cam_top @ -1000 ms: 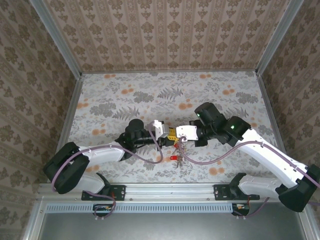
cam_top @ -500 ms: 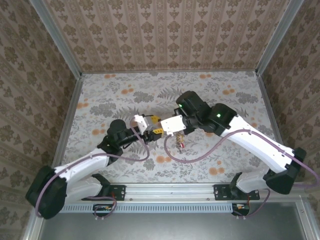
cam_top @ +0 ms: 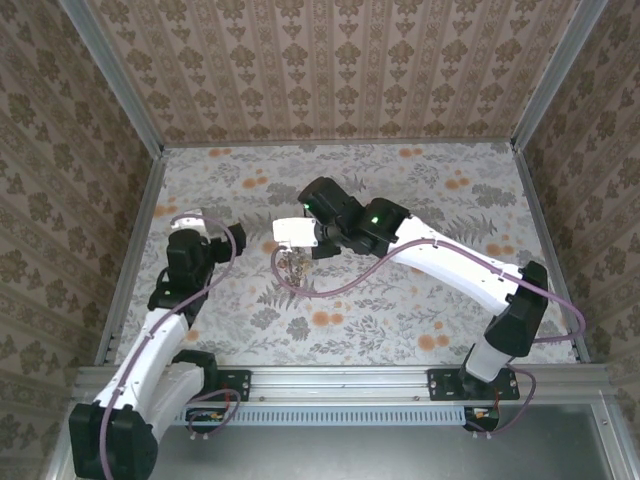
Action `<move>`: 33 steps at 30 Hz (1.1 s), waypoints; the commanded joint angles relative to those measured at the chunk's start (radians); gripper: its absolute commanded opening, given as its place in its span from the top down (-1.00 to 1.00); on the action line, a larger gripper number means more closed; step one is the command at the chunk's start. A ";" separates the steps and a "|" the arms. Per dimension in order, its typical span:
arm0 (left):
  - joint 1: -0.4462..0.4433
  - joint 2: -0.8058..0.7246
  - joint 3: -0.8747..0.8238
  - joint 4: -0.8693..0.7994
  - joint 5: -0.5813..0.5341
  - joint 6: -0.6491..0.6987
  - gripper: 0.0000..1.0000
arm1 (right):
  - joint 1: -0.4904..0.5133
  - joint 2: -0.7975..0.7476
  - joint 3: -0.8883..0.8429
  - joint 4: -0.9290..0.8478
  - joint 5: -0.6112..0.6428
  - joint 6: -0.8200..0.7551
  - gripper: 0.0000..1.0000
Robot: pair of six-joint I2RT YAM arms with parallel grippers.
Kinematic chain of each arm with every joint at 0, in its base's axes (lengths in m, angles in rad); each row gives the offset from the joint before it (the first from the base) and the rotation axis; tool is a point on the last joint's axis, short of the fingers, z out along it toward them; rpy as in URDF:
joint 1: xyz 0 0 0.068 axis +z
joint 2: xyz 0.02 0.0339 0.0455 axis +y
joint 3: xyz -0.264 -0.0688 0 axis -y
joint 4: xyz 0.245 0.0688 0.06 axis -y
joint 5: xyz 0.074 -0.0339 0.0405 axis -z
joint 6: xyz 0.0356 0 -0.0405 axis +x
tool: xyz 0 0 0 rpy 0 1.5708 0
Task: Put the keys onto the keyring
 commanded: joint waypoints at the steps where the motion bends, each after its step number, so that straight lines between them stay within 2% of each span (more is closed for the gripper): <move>1: 0.020 -0.026 -0.037 -0.042 0.012 -0.055 -1.00 | -0.023 -0.008 -0.099 0.068 -0.043 0.130 1.00; 4: 0.021 -0.028 -0.069 -0.021 0.024 -0.046 -1.00 | -0.072 -0.028 -0.234 0.106 -0.074 0.153 1.00; 6: 0.021 -0.029 -0.094 0.001 0.033 -0.042 -1.00 | -0.102 -0.036 -0.303 0.090 -0.086 0.110 1.00; 10: 0.014 -0.002 -0.144 0.078 0.023 -0.068 -1.00 | -0.174 -0.046 -0.412 0.021 -0.004 0.024 1.00; 18: -0.096 0.134 -0.141 0.152 -0.174 -0.054 -1.00 | -0.343 -0.027 -0.613 0.027 0.098 -0.111 1.00; 21: -0.128 0.186 -0.125 0.163 -0.224 -0.043 -1.00 | -0.373 0.034 -0.610 0.040 0.111 -0.100 1.00; 25: -0.157 0.230 -0.077 0.089 -0.345 -0.078 -1.00 | -0.398 0.151 -0.568 -0.009 0.167 -0.053 0.97; 28: -0.160 0.246 -0.067 0.112 -0.353 -0.038 -1.00 | -0.414 0.199 -0.550 -0.037 0.175 0.002 0.89; 31: -0.158 0.263 -0.046 0.116 -0.355 -0.009 -1.00 | -0.417 0.176 -0.566 -0.034 0.178 0.024 0.72; 33: -0.150 0.271 -0.040 0.115 -0.353 -0.012 -1.00 | -0.417 0.142 -0.582 -0.038 0.166 0.028 0.68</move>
